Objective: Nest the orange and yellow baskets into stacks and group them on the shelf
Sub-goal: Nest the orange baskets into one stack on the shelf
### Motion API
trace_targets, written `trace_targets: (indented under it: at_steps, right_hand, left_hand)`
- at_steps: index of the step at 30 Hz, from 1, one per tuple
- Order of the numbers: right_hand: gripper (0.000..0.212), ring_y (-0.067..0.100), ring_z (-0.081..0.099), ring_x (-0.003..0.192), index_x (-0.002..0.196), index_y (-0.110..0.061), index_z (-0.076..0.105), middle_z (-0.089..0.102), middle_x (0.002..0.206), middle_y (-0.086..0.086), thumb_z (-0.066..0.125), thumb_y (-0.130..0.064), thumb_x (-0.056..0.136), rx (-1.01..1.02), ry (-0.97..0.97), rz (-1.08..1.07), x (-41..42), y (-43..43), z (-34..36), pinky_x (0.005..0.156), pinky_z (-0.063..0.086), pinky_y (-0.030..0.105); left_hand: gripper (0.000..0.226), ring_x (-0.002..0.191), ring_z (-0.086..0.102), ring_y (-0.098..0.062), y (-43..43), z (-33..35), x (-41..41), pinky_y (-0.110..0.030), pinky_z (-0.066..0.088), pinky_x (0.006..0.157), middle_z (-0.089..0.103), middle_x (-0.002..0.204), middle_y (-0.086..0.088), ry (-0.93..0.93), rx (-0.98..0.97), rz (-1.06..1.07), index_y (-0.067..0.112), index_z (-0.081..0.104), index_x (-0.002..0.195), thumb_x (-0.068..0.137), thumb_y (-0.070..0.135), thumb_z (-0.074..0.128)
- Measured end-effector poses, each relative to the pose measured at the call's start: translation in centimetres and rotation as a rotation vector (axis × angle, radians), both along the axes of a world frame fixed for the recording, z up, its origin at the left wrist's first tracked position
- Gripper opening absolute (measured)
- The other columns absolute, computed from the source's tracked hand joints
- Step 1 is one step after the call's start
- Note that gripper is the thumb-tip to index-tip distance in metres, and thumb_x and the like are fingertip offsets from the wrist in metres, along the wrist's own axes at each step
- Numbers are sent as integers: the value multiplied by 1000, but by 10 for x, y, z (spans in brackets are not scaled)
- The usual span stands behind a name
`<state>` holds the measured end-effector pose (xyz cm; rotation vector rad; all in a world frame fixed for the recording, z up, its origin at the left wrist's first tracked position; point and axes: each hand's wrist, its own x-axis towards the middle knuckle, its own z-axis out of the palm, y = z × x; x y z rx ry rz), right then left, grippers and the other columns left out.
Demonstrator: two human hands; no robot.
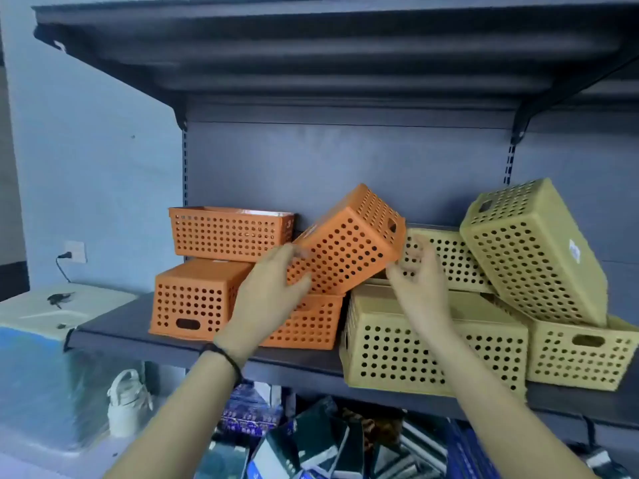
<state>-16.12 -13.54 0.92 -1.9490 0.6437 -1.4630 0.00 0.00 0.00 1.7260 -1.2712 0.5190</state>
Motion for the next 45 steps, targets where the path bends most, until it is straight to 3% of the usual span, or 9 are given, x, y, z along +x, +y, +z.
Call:
trace_targets:
  at_steps: [4,10,16,24,29,32,37,42,45]
  right_hand:
    - [75,9,62,105,150,-11,18,59,122,-3,63,-20,90,365,-214,155,24,-23,10,87,50,18]
    - [36,25,66,103,130,-4,52,69,112,14,53,-16,96,764,-541,488,51,-44,16,94,51,43]
    - [22,18,67,86,113,-7,60,69,95,9,45,-13,98,572,-461,573,67,-39,39,87,52,40]
    - [17,16,58,72,86,-10,64,62,77,6,49,-11,93,285,-184,505,93,-33,69,75,46,33]
    - [25,15,64,76,101,-3,65,67,77,0,60,-27,93,180,-143,496,97,-34,69,80,55,35]
    - [23,14,65,74,95,-8,66,68,76,-1,63,-31,90,152,-158,492,94,-34,70,77,56,33]
    - [20,10,69,74,95,-12,66,71,82,-1,65,-31,88,143,-196,469,93,-31,66,69,56,24]
    - [17,9,63,75,93,-20,59,66,84,-1,58,-37,92,-66,-236,296,82,-30,73,71,54,30]
    - [14,17,64,79,91,-30,53,65,88,4,54,-44,91,-202,-228,236,76,-31,75,73,54,39]
  left_hand:
    - [53,123,46,-13,-28,5,27,-25,40,94,49,136,3,21,48,-43,22,44,133,86,35,63]
    - [78,135,40,-17,-72,3,51,-19,26,102,44,147,1,21,70,-133,18,26,149,85,29,68]
    - [41,103,60,-10,-71,-18,76,-35,54,86,61,119,7,71,-49,-99,26,50,118,82,35,69]
    - [85,89,74,-25,-43,-4,110,-34,60,73,52,127,11,848,-115,-568,45,25,141,69,72,62]
    - [95,109,61,-23,-42,11,125,-45,51,92,34,140,12,846,-109,-486,52,5,146,66,80,47]
    - [88,131,45,-32,-49,27,130,-55,39,103,26,157,6,905,-117,-492,48,17,148,70,81,42]
    - [61,122,55,-28,-59,48,116,-58,46,96,57,134,5,884,-182,-560,40,56,126,76,74,52]
    - [75,119,58,-22,-50,70,104,-54,50,92,59,130,-3,832,-273,-592,23,56,123,65,70,63]
    - [58,119,56,-14,-46,74,94,-51,50,91,56,127,1,804,-363,-629,24,52,111,69,62,64]
